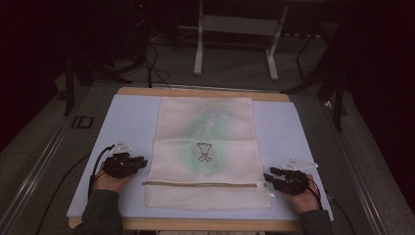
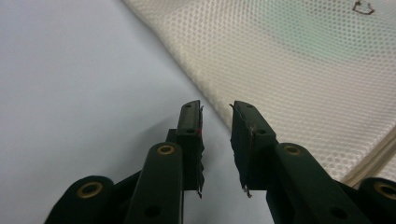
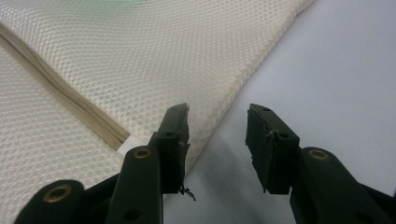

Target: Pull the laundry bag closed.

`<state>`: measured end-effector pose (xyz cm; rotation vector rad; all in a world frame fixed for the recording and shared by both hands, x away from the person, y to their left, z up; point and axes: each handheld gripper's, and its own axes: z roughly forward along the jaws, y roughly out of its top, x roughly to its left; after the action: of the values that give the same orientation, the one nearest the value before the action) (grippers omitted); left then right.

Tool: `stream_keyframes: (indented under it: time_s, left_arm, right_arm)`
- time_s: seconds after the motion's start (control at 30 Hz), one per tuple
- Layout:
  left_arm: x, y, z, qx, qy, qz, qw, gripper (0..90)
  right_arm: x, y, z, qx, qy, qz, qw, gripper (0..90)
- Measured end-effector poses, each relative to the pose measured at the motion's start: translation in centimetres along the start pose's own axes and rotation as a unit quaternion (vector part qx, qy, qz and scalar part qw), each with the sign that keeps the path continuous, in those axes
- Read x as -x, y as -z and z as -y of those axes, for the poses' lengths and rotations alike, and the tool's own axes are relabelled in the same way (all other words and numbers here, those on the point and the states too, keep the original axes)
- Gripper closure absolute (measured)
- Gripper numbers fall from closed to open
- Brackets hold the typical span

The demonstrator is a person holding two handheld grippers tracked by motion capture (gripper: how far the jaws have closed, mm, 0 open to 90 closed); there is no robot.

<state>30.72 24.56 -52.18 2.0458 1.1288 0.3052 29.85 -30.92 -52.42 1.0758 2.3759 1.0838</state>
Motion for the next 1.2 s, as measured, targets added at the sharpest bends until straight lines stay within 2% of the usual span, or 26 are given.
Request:
stream_keyframes:
  time_s: [0.17, 0.37, 0.67, 0.9, 1.2]
  left_arm:
    - [0.2, -0.1, 0.0, -0.001, -0.011, 0.005, 0.9999, 74.3]
    - [0.3, -0.1, 0.0, 0.002, -0.012, 0.014, 0.9998, 77.2]
    - [0.5, -0.1, -0.1, -0.006, -0.021, 0.017, 0.9996, 75.7]
    - [0.4, -0.1, -0.1, -0.008, -0.018, 0.02, 0.9996, 73.7]
    - [0.3, 0.0, 0.0, -0.005, -0.02, 0.026, 0.9995, 75.5]
  right_arm:
    - [-0.3, 0.0, -0.1, -0.003, 0.004, -0.003, 1.0, 58.2]
    - [-0.6, -0.3, -0.2, -0.012, 0.006, -0.007, 0.9999, 56.9]
    - [-1.2, -0.1, -0.6, -0.011, 0.017, -0.02, 0.9996, 56.1]
    - [-1.6, -0.1, -0.9, -0.006, 0.022, -0.028, 0.9993, 56.3]
    - [-2.0, 0.0, -1.1, -0.005, 0.029, -0.028, 0.9992, 56.3]
